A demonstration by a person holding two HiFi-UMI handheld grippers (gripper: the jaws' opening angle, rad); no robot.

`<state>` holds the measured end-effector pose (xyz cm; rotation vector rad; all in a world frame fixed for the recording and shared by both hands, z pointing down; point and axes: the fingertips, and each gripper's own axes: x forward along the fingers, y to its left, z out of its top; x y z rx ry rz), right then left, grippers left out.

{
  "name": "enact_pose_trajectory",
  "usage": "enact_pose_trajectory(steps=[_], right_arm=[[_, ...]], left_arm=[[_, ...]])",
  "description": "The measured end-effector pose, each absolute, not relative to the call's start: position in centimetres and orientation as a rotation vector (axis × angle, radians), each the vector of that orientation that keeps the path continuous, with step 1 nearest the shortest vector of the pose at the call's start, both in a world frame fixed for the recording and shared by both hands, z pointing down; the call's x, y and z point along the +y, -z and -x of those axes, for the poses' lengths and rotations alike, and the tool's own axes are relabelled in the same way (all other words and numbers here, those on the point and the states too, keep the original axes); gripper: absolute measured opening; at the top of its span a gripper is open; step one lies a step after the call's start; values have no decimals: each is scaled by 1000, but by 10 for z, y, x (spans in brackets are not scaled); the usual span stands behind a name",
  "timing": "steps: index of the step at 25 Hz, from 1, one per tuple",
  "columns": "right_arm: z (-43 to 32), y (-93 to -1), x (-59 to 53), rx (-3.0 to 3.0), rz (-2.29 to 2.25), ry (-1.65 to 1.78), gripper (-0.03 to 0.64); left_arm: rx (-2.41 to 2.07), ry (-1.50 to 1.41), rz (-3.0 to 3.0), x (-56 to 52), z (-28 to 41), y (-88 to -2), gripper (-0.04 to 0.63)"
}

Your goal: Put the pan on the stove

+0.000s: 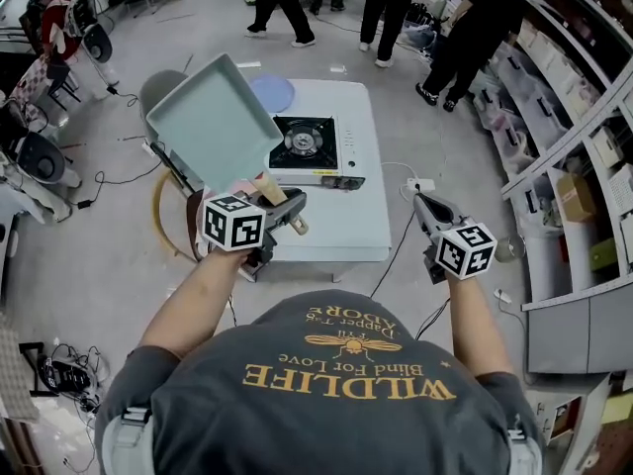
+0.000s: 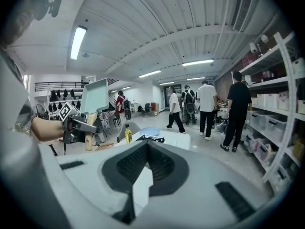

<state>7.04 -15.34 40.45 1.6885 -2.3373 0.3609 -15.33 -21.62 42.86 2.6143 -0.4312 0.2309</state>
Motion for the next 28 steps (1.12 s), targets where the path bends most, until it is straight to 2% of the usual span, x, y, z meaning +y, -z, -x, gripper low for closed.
enact_pose_trajectory(steps=[7,13,20,28], right_arm=[[-150,-410,-208,-2471,-1564,-336,0],[-213,-396,-258,-2557,-1403,-266,0],[-244,-395,-287,-2632,-1311,-259,0],[-234,-401,-306,-2609,-1346,-303,0]], left_arm=[[-571,-238,-2613,-239,76,-430,58],[-699,-118,-2543,-261,16,-415,58],[-712,-5,-2434,-272,-26,-407,59],[-537,153,-2342,-297,-42,-379,60]])
